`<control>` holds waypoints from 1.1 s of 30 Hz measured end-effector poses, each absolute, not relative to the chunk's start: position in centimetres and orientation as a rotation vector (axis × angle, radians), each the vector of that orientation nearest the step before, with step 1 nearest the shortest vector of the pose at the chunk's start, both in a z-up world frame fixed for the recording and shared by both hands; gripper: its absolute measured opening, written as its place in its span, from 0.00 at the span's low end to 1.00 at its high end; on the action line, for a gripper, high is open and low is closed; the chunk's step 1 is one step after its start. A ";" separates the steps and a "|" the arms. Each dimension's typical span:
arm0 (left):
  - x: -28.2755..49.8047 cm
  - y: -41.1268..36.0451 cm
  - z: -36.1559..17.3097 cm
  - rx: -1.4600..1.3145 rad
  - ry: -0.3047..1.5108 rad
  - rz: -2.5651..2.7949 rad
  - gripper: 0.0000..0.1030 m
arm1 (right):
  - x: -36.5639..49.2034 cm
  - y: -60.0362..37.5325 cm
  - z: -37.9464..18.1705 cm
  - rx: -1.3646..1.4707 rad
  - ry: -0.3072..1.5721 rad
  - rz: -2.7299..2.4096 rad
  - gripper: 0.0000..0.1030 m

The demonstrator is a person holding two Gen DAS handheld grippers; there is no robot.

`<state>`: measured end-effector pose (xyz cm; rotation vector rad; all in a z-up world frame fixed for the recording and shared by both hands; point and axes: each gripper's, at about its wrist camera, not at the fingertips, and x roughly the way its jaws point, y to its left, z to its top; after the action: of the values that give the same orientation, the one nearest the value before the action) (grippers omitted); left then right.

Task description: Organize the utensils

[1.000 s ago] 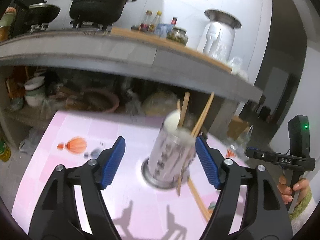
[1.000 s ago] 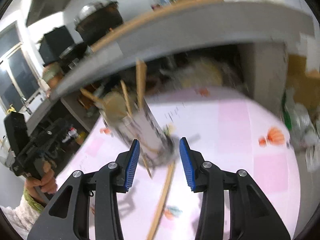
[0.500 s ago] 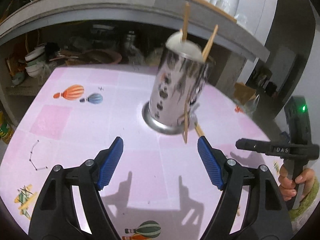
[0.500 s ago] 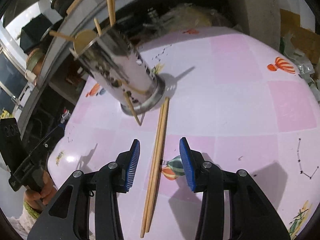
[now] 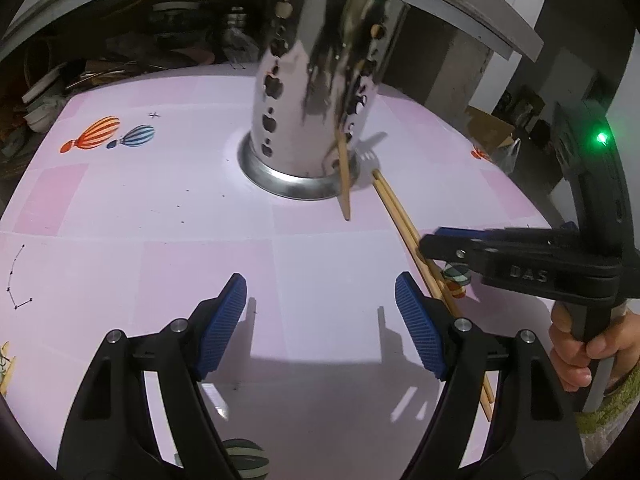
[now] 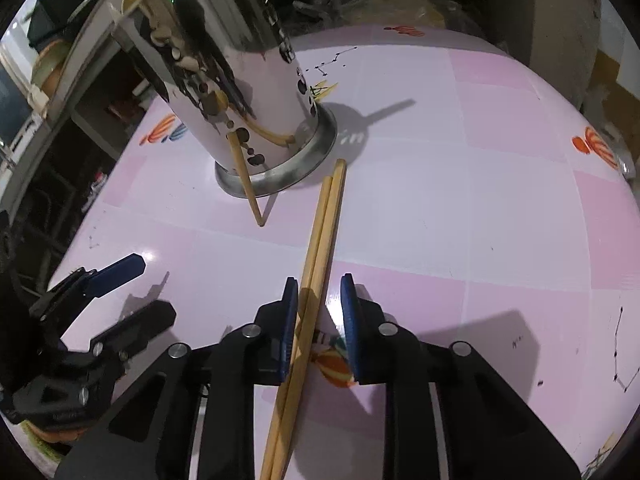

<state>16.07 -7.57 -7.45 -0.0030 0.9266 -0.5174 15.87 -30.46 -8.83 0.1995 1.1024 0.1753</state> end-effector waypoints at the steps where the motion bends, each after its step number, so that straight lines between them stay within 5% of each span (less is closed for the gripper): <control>1: 16.1 -7.6 -7.5 -0.001 0.927 -0.519 0.71 | 16.0 -30.3 -8.9 0.185 1.103 0.171 0.17; 17: 16.2 -7.9 -7.4 0.006 0.934 -0.517 0.71 | 16.8 -29.1 -8.6 0.102 1.097 0.153 0.11; 19: 16.2 -8.0 -7.4 0.010 0.936 -0.516 0.71 | 16.7 -29.5 -8.5 0.109 1.098 0.147 0.05; 33: 16.7 -9.9 -7.1 -0.004 0.949 -0.592 0.71 | 13.4 -35.4 -8.7 0.246 1.078 0.081 0.05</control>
<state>16.70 -9.87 -7.07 -0.0036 0.9493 -0.5922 13.39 -35.41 -8.70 0.2463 1.0775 0.0807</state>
